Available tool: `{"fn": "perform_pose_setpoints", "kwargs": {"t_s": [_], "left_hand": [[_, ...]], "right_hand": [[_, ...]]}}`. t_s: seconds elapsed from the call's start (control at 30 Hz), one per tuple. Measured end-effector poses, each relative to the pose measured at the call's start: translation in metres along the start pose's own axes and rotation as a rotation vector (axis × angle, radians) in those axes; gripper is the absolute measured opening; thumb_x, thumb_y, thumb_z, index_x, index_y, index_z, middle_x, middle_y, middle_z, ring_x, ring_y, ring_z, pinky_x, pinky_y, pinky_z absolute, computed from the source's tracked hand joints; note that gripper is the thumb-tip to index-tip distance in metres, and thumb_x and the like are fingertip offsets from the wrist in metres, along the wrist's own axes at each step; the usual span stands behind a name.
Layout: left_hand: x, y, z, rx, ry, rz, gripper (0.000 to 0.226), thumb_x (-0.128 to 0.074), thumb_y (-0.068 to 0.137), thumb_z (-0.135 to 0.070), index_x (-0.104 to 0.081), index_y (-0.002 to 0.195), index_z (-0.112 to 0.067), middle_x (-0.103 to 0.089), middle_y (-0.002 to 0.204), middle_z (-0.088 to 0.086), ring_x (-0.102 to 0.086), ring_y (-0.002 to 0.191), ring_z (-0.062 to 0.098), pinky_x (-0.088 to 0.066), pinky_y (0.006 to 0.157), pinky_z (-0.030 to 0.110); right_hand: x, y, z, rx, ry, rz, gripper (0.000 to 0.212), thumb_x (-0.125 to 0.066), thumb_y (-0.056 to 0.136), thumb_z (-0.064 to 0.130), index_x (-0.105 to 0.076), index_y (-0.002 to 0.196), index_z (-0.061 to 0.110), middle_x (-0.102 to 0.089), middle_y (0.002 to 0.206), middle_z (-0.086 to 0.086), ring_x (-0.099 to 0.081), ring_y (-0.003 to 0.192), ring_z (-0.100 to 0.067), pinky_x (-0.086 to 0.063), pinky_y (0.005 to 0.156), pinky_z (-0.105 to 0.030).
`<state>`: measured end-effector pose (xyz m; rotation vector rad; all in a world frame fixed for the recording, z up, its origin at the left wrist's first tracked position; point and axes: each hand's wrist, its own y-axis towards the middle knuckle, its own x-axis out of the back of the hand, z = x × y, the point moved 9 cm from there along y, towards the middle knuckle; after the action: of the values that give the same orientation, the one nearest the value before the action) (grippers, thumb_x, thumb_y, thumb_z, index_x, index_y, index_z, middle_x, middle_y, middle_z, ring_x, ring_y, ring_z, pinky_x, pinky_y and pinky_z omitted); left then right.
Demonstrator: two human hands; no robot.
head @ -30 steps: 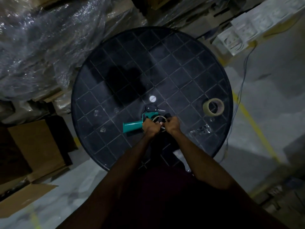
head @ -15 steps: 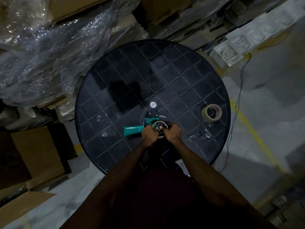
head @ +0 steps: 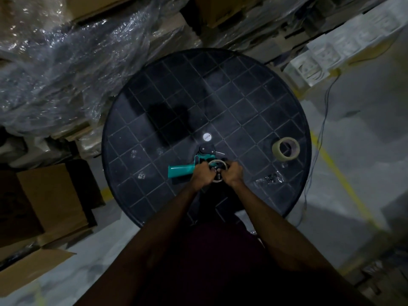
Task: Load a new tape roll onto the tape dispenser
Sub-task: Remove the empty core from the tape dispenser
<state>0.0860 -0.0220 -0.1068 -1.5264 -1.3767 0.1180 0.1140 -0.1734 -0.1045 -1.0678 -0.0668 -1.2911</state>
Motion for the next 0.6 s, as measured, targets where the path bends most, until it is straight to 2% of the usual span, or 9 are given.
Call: {"fn": "perform_pose_setpoints", "kwargs": {"t_s": [0.17,0.3,0.43,0.6], "left_hand": [[-0.011,0.022,0.018,0.007,-0.029,0.000,0.037,-0.051,0.084,-0.031,-0.071,0.105,-0.008,-0.075,0.099,0.017,-0.071,0.090,0.031,-0.059,0.083,0.041],[-0.006,0.016,0.014,0.018,-0.056,-0.059,0.047,-0.049,0.078,-0.041,-0.072,0.104,-0.009,-0.074,0.099,0.018,-0.070,0.092,0.033,-0.058,0.085,0.040],[0.008,-0.005,0.002,0.037,-0.049,-0.129,0.032,-0.060,0.089,-0.030,-0.073,0.103,-0.004,-0.073,0.101,0.020,-0.069,0.096,0.034,-0.053,0.084,0.037],[0.016,-0.020,0.001,0.024,-0.077,-0.205,0.025,-0.064,0.088,-0.025,-0.073,0.100,-0.005,-0.075,0.096,0.012,-0.071,0.088,0.027,-0.056,0.080,0.035]], "right_hand": [[-0.001,0.002,-0.002,-0.093,0.040,-0.034,0.033,-0.079,0.072,0.013,-0.075,0.104,0.008,-0.075,0.097,-0.013,-0.072,0.089,-0.021,-0.052,0.073,-0.022],[0.000,0.004,-0.004,-0.134,0.059,-0.063,0.035,-0.081,0.068,0.014,-0.075,0.102,0.009,-0.075,0.094,-0.012,-0.072,0.084,-0.020,-0.056,0.073,-0.024],[-0.001,0.009,-0.001,-0.081,-0.007,-0.053,0.032,-0.082,0.065,0.015,-0.077,0.097,0.011,-0.077,0.088,-0.009,-0.072,0.077,-0.017,-0.060,0.071,-0.027],[0.011,0.001,0.016,0.024,-0.066,-0.069,0.026,-0.084,0.066,0.011,-0.079,0.092,0.011,-0.077,0.084,-0.006,-0.071,0.074,-0.015,-0.058,0.071,-0.025]]}}
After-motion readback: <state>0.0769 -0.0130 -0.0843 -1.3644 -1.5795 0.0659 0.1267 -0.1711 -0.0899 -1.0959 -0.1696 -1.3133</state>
